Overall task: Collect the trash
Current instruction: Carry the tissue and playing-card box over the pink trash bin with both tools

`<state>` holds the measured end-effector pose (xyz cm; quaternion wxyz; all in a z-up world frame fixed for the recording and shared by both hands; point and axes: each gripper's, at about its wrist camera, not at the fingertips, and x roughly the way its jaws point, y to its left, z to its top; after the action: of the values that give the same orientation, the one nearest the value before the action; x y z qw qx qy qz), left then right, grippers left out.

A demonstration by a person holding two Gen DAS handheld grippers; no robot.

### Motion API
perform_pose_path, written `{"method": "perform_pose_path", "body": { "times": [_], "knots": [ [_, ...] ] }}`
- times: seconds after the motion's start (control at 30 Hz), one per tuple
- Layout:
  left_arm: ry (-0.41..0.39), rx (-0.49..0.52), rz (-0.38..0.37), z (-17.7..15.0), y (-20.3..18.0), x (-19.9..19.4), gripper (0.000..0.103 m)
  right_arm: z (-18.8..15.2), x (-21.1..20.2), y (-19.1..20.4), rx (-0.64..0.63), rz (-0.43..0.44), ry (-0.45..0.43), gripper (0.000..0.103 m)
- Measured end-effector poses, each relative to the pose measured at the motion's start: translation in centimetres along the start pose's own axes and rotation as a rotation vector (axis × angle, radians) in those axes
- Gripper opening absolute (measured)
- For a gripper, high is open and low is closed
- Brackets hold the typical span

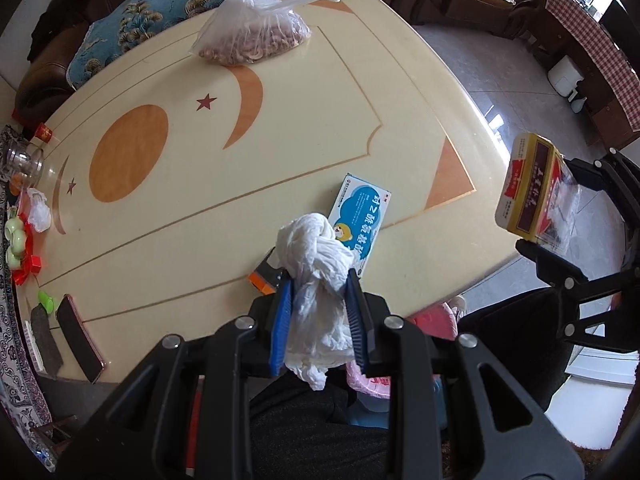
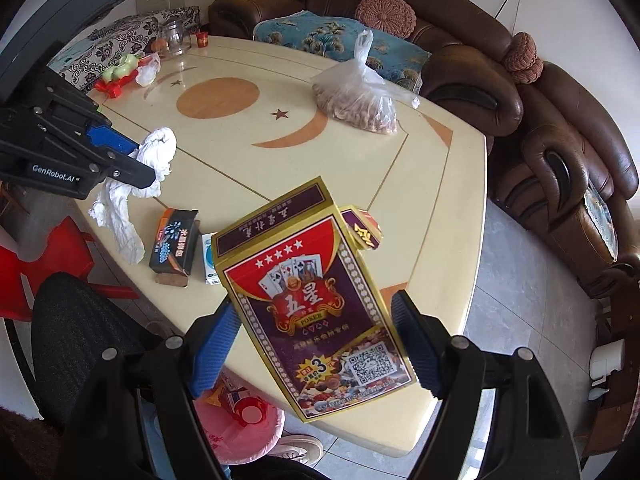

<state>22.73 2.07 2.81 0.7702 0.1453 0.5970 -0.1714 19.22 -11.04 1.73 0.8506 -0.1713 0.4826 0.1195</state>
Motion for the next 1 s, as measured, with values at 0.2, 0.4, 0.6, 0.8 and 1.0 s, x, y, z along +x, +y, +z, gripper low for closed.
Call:
{"method": "perform_pose_path", "body": {
  "times": [0.2,0.4,0.6,0.8,1.0],
  "knots": [
    [-0.057,0.015,-0.001,-4.6,-1.9,-1.9,0.027,-2.5,-3.4,2.7,-0.016,-0.007,-0.025,0.074],
    [-0.078,0.014,-0.016,-8.9,-4.0,-1.7,0.027,-5.1,-5.8,5.4,-0.027,-0.005,-0.042,0.074],
    [-0.120,0.015,-0.031,-12.3,-5.7,-1.4,0.027,-7.7,-7.6,7.2,-0.016,-0.002,-0.063,0.074],
    [-0.131,0.039,-0.022,-14.8,-7.8,-0.5,0.027,-9.4,-8.1,7.8,0.009,0.001,-0.069,0.074],
    [-0.122,0.051,-0.052,-16.3,-9.3,0.9,0.027,-11.1,-8.0,8.3,0.031,0.006,-0.065,0.074]
  ]
}}
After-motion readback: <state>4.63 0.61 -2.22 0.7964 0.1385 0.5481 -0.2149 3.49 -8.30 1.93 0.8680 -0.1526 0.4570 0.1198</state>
